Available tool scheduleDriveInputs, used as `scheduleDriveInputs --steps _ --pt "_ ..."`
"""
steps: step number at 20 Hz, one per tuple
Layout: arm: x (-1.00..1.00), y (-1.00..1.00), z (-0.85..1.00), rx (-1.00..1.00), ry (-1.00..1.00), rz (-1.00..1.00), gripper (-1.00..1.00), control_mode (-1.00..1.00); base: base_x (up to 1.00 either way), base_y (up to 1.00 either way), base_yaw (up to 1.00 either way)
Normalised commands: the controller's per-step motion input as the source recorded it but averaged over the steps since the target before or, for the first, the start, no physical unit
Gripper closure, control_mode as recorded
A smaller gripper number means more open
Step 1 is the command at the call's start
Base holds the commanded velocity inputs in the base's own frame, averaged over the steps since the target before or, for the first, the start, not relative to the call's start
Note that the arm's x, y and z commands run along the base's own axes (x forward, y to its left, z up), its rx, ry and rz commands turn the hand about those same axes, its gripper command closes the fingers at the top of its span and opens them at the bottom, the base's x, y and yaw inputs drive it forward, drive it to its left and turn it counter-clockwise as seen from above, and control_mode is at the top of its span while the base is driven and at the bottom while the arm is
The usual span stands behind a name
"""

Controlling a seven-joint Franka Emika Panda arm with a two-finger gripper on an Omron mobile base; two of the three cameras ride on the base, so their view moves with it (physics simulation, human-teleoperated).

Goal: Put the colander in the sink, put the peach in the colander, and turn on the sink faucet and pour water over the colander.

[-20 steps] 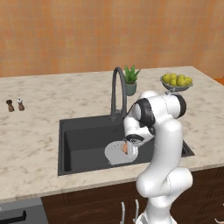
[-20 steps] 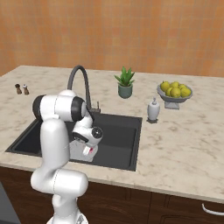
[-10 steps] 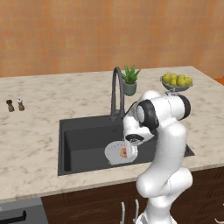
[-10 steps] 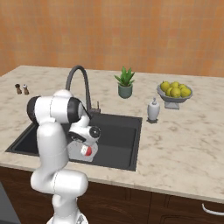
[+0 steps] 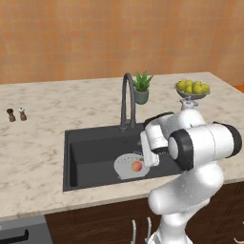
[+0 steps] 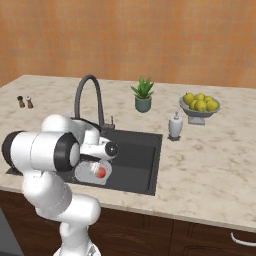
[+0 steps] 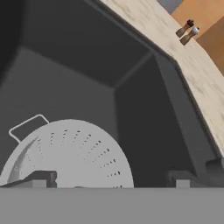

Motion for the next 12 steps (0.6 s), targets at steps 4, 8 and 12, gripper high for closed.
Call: scheduleDriveInputs --steps 4,8,12 --pt "-0.13 -0.27 1.00 0.13 -0.01 0.03 -1.00 -1.00 0.00 0.00 0.00" --pt "0.00 -0.37 1.00 0.18 0.02 0.00 -1.00 -1.00 0.00 0.00 0.00" --pt "0.04 -0.53 0.99 0.31 0.13 -0.08 -1.00 -1.00 0.00 0.00 0.00"
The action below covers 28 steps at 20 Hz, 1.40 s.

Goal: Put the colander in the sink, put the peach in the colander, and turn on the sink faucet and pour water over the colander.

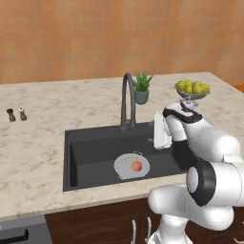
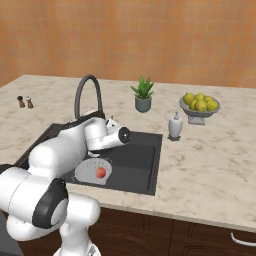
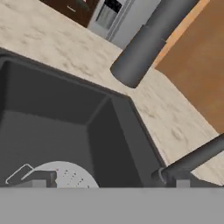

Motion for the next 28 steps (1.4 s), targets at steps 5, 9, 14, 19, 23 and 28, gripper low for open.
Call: scheduleDriveInputs --steps 5,9,14,19,23,28 --pt "0.38 -0.53 0.71 0.38 0.22 -0.16 -1.00 -1.00 0.00 0.00 0.00" --pt "0.79 -0.25 0.13 0.29 0.16 -0.09 -1.00 -1.00 0.00 0.00 0.00" --pt "0.91 0.01 -0.34 0.11 0.02 -0.03 -1.00 -1.00 0.00 0.00 0.00" --pt "0.81 0.06 -0.52 0.05 0.02 -0.02 -1.00 -1.00 0.00 0.00 0.00" --pt "0.48 0.16 -0.42 0.06 0.00 0.00 -1.00 -1.00 0.00 0.00 0.00" --pt "0.42 0.16 -0.10 0.14 0.00 0.00 -1.00 -1.00 0.00 0.00 0.00"
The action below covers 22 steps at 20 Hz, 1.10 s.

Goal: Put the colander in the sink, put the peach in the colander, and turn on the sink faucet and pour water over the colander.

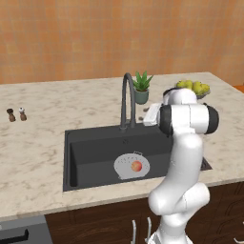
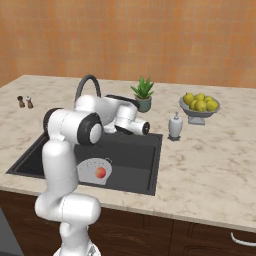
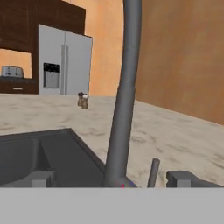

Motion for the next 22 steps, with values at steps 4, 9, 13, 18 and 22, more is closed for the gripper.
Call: scheduleDriveInputs --steps 4,9,13,18,22 --pt "0.61 0.31 0.01 0.14 0.00 0.00 -1.00 -1.00 0.00 0.00 0.00" --pt "0.74 0.18 -0.19 0.04 0.04 0.00 -1.00 -1.00 0.00 0.00 0.00" --pt "0.57 0.00 -0.49 0.00 0.07 0.00 -1.00 -1.00 0.00 0.00 0.00" --pt "0.37 0.00 -0.51 0.00 0.04 0.00 -1.00 -1.00 0.00 0.00 0.00" --pt "0.38 0.00 -0.09 0.02 -0.01 0.00 1.00 -1.00 0.00 0.00 0.00"
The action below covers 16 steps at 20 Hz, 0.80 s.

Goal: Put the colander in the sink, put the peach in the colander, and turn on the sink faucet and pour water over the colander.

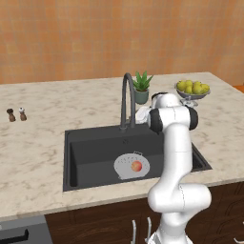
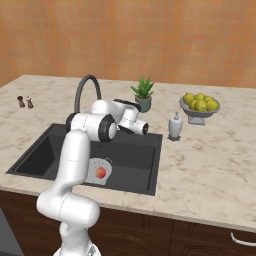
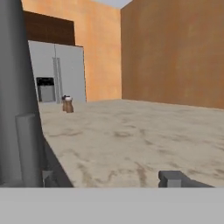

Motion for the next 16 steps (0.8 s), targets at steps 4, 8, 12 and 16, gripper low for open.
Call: scheduleDriveInputs --steps 4,8,12,16 --pt "0.39 0.00 0.00 0.08 -0.08 -0.01 1.00 -1.00 0.00 0.00 0.00" --pt "0.49 0.00 0.01 0.08 -0.09 -0.09 1.00 -1.00 0.00 0.00 0.00" --pt "0.62 -0.01 0.00 0.01 -0.04 -0.34 1.00 -1.00 0.00 0.00 0.00" --pt "0.64 -0.29 -0.03 0.00 0.00 -0.43 1.00 -1.00 0.00 0.00 0.00"
